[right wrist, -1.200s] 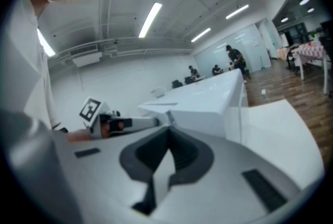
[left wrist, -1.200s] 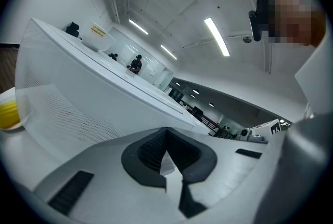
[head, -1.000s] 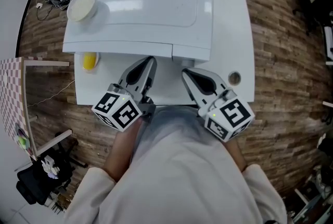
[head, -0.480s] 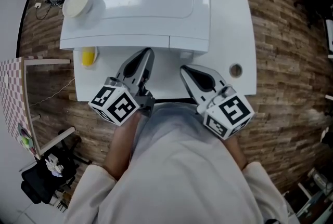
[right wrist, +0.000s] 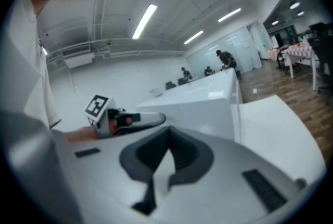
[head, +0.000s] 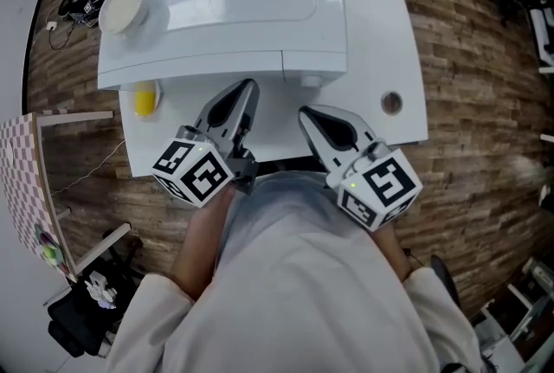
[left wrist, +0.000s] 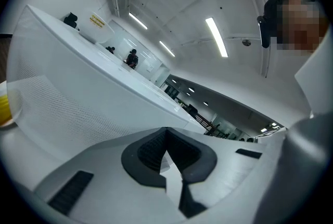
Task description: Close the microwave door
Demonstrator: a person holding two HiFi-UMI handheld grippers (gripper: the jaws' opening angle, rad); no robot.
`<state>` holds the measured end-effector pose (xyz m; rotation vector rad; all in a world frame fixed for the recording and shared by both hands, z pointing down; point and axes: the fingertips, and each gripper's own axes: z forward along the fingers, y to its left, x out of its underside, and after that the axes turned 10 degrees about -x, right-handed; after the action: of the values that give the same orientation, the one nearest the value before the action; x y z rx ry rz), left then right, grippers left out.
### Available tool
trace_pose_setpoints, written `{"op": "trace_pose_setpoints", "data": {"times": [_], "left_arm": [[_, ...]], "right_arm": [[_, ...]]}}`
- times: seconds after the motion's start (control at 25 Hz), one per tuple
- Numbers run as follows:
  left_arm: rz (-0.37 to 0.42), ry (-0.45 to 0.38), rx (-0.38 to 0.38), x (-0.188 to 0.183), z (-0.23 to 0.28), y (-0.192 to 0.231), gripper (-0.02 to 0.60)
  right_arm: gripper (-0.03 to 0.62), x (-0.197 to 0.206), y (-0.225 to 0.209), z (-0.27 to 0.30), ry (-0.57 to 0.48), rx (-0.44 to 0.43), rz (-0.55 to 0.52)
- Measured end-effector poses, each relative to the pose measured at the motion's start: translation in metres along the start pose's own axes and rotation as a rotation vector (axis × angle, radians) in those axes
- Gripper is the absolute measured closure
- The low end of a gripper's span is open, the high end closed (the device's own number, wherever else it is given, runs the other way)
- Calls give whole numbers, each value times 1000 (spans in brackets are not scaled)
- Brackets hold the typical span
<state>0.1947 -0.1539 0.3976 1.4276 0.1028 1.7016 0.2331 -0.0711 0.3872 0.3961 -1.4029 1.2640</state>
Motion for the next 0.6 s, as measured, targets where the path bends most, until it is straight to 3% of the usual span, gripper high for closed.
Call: {"op": "trace_pose_setpoints", "data": {"times": [0.6], "left_arm": [[41, 58, 93, 2, -42, 0, 565]], "right_arm": [[577, 8, 42, 13, -42, 86, -8]]}}
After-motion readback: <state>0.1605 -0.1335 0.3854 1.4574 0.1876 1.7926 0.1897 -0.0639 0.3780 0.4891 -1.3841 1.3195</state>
